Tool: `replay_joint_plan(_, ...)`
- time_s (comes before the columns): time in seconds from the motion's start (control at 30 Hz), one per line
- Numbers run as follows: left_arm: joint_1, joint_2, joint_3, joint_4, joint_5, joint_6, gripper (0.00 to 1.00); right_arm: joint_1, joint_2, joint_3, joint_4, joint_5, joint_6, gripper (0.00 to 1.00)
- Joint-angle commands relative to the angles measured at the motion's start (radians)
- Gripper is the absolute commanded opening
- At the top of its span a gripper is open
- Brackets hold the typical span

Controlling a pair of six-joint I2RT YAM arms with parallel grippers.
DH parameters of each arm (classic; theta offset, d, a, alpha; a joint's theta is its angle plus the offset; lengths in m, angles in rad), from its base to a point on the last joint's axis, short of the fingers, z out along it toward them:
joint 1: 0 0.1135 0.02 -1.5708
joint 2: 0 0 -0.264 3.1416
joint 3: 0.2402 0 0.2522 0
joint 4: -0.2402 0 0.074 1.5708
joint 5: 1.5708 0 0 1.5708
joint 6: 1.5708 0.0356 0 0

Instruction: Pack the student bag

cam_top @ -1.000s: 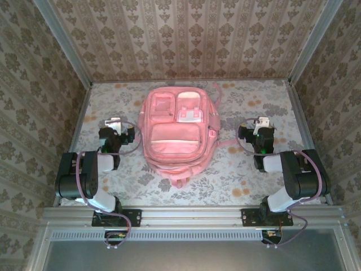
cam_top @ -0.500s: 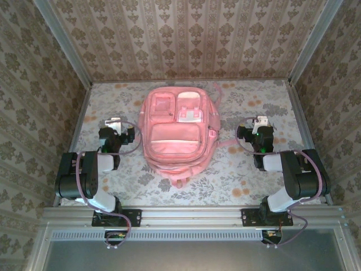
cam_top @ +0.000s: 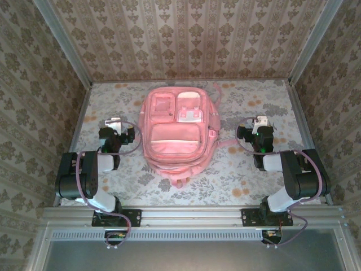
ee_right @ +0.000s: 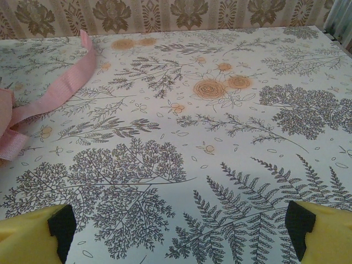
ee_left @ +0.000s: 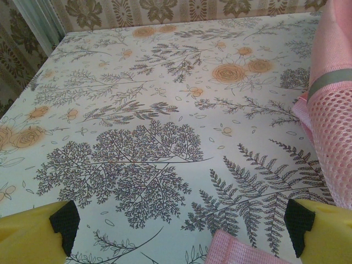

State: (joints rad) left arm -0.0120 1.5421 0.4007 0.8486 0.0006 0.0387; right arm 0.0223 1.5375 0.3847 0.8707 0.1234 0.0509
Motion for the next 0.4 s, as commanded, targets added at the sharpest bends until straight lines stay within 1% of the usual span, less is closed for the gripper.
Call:
replay_joint_plan(0.0,-0.003,-0.005,0.009,0.0,0.006,0.019,1.0,0.005,-0.009,0.018,-0.007,-0.01,-0.015,1.0)
replay_joint_plan(0.37,-0.003,-0.004,0.009,-0.001,0.006,0.019,1.0,0.005,-0.01,0.017,-0.007,-0.01,-0.015,1.0)
